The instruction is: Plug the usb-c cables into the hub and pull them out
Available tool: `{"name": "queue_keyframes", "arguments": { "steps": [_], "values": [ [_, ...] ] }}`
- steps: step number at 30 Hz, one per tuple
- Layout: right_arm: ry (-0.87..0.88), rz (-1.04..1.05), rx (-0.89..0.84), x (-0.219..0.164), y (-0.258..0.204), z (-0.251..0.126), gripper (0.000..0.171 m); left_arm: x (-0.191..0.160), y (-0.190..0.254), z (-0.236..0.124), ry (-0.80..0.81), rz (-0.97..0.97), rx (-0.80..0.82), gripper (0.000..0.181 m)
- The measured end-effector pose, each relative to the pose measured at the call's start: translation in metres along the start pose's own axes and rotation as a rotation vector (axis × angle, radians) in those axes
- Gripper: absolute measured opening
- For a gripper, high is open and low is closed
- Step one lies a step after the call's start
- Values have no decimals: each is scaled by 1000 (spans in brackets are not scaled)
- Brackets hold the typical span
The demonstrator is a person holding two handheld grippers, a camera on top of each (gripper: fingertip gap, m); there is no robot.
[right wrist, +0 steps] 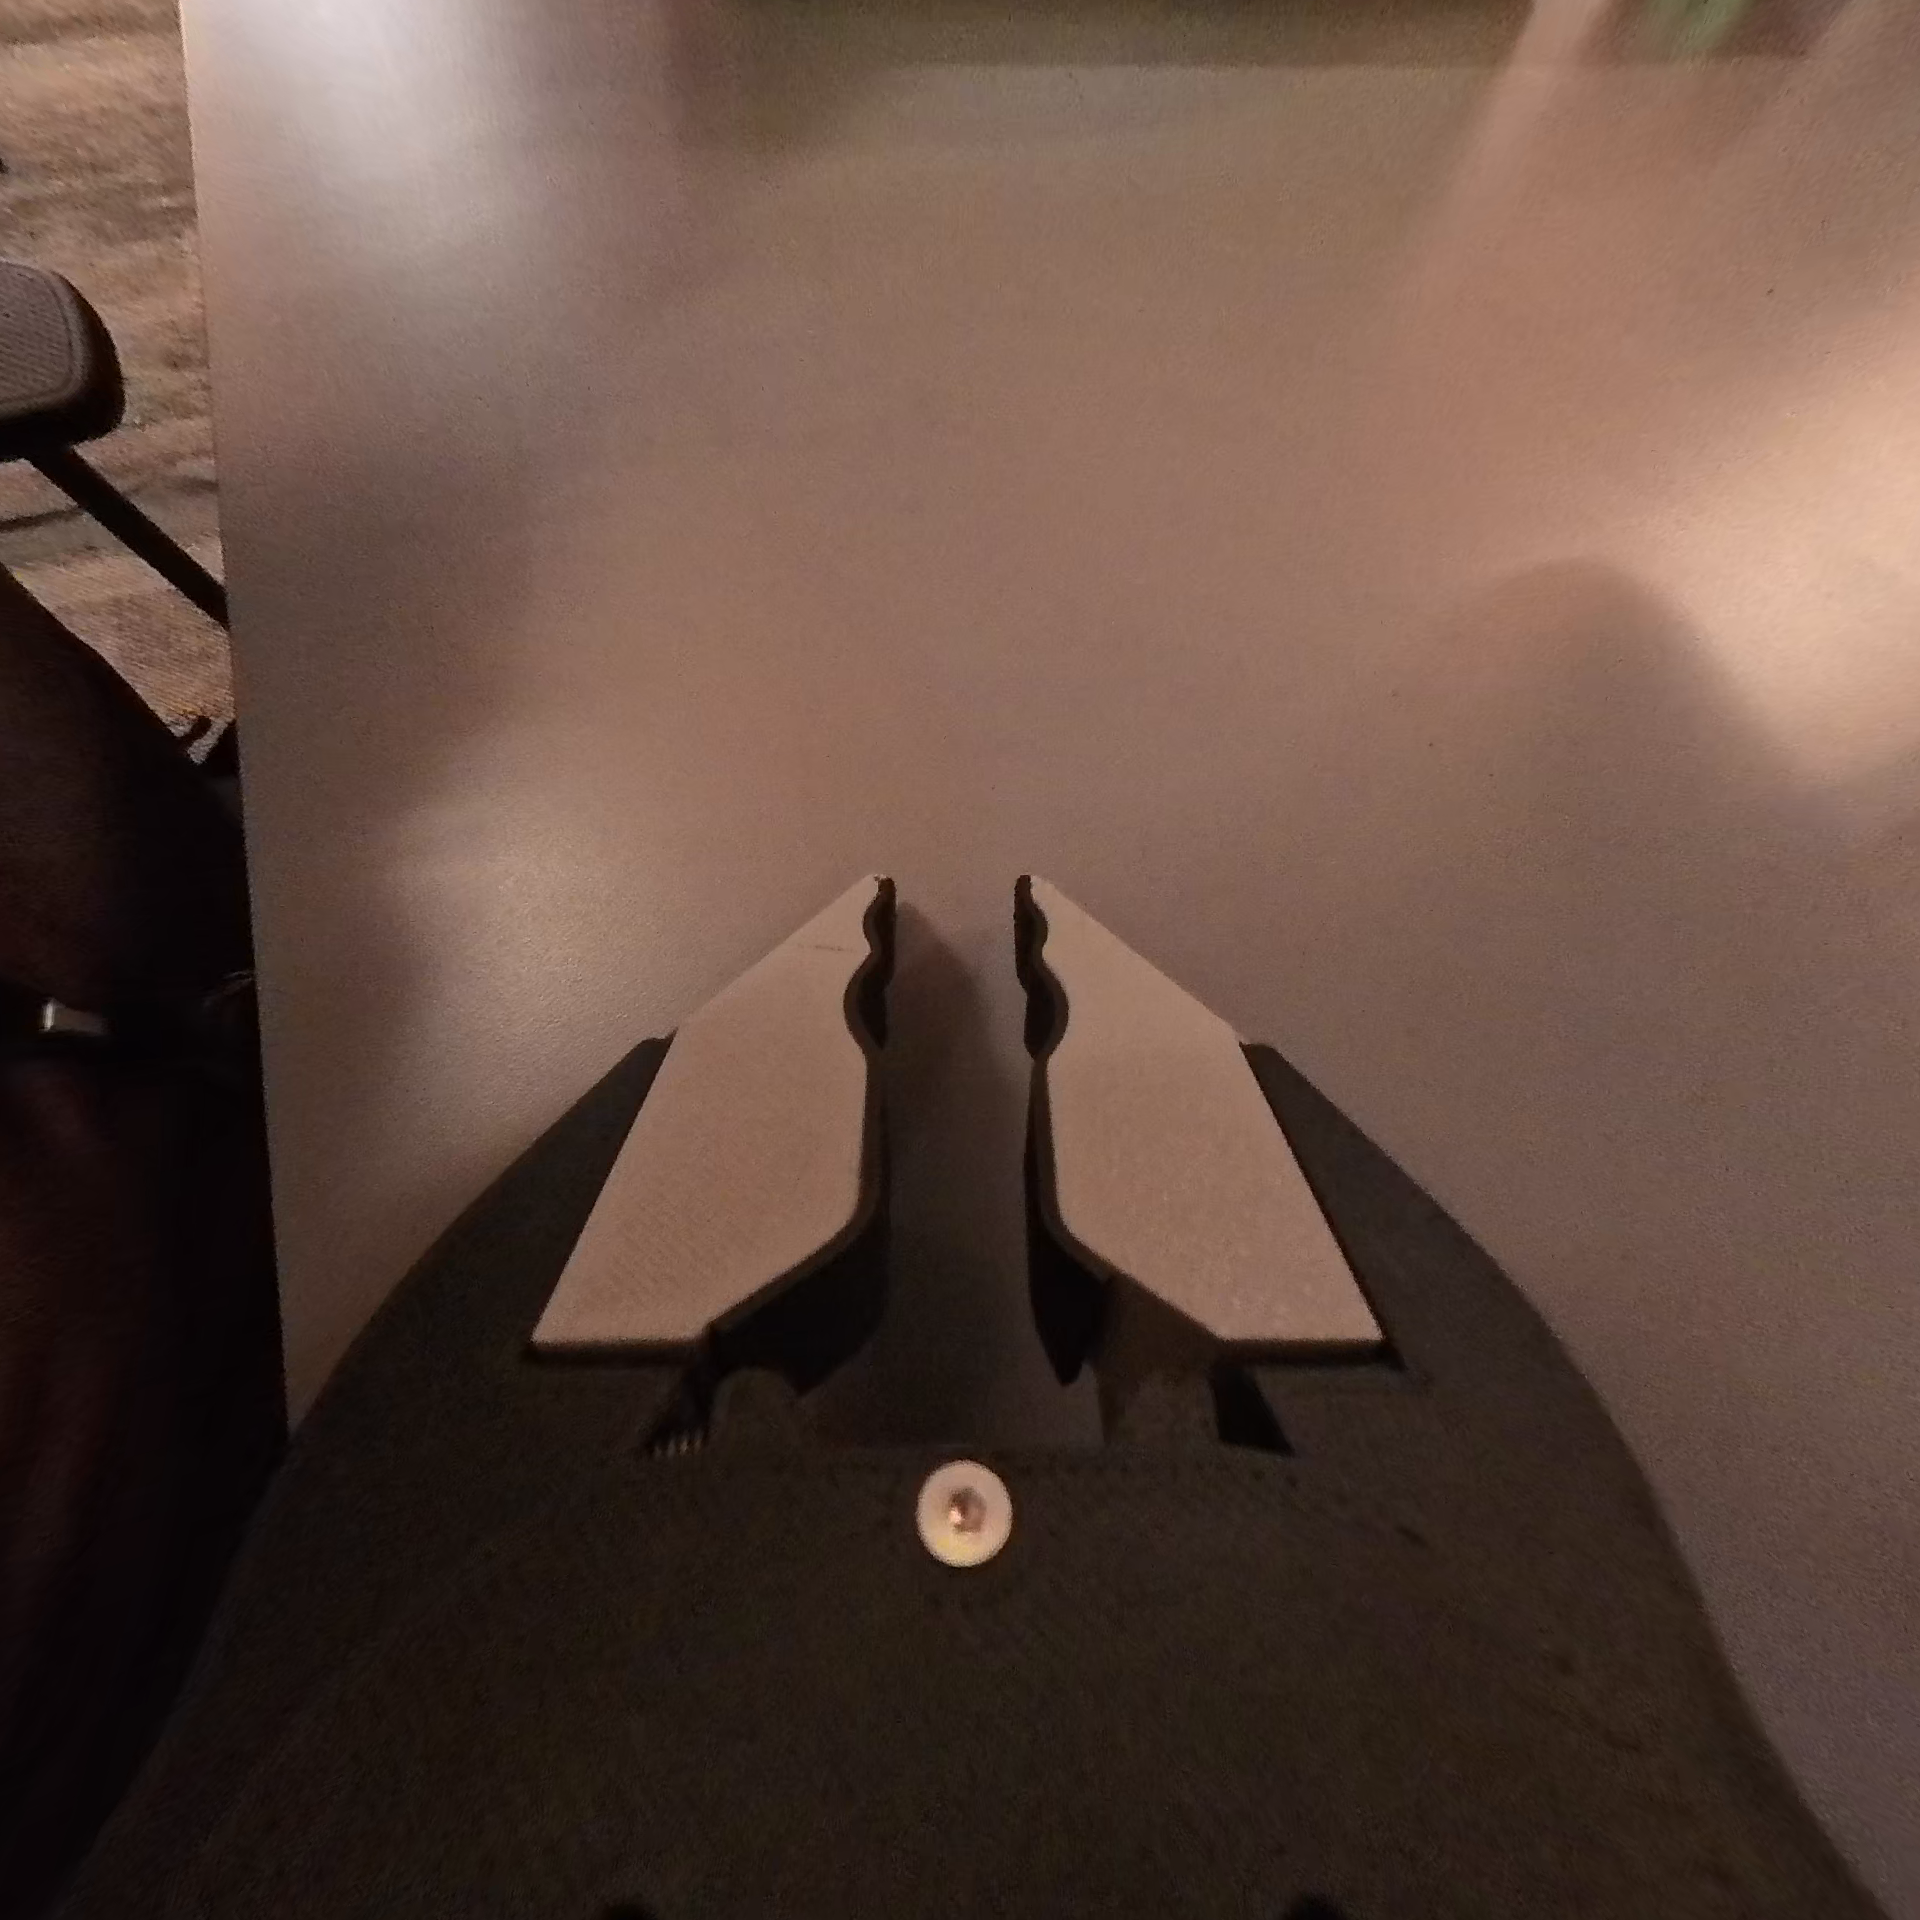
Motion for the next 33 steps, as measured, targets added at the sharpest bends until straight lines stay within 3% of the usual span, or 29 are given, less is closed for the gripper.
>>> {"name": "queue_keyframes", "arguments": {
  "steps": [3, 9, 13, 24, 27, 33],
  "values": [
    [5, -5, -1, 0, -1, -1, 19, 0, 11, -3, -10, -13, -96, 4],
    [3, -33, -11, 0, -3, 0, 19, 1, 11, -9, 13, -49, -19, 6],
    [6, -30, -11, 0, -3, -1, 19, -6, 12, -6, -48, -52, -10, 21],
    [-4, -25, -4, 0, -3, 0, 17, -1, 2, -12, 50, -31, 130, 21],
    [-6, -31, 7, 0, -4, 1, 9, 3, 3, -5, 33, -16, 97, 30],
    [2, -12, 20, 0, -2, 0, 8, 9, -3, -1, 50, -15, 67, 15]
  ]
}}
Point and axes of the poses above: each gripper's, where its closed fingertips meet, z out along the fingers, x out of its top, y = z × x across the jaws, the point moved 9 cm from there along -z, back along the fingers, and after that the axes turned 3 degrees about z, right-handed, at the moved point
